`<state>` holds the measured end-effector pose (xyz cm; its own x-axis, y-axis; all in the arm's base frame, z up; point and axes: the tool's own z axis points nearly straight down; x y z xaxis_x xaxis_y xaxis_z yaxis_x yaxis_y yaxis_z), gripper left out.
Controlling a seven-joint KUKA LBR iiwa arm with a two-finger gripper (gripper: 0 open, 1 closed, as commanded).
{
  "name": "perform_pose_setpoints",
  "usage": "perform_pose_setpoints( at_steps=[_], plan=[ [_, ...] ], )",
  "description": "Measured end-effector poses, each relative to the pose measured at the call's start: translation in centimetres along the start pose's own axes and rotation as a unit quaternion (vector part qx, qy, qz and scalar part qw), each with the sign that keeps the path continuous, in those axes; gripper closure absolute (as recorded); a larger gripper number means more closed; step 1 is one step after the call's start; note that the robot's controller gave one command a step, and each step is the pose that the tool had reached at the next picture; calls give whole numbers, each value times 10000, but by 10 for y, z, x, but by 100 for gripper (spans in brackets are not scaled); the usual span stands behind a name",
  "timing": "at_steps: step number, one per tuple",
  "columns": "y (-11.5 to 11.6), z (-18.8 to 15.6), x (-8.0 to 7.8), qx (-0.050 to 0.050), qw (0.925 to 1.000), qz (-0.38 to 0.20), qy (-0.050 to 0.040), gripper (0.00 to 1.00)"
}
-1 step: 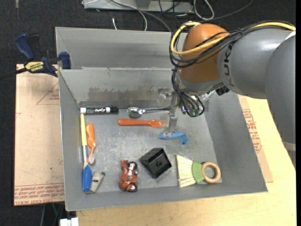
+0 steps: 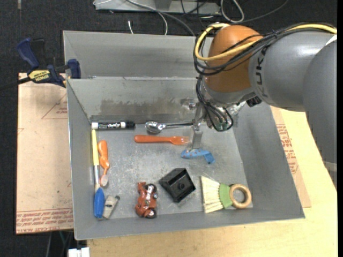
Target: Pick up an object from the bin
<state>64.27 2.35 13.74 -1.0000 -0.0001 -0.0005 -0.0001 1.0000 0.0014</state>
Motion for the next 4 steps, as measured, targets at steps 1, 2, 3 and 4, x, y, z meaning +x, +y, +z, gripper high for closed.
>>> perform_pose_setpoints(
  at_steps=[1, 2, 3, 4],
  plan=[
    [-1, -9, 13, -3, 9963, 855, -1, 0],
    [-26, 43, 38, -1, 10000, -29, 0, 0],
    [-30, 66, 38, -16, 9949, 1008, -50, 100],
    [-30, 66, 38, -16, 9949, 1008, -50, 100]
  ],
)
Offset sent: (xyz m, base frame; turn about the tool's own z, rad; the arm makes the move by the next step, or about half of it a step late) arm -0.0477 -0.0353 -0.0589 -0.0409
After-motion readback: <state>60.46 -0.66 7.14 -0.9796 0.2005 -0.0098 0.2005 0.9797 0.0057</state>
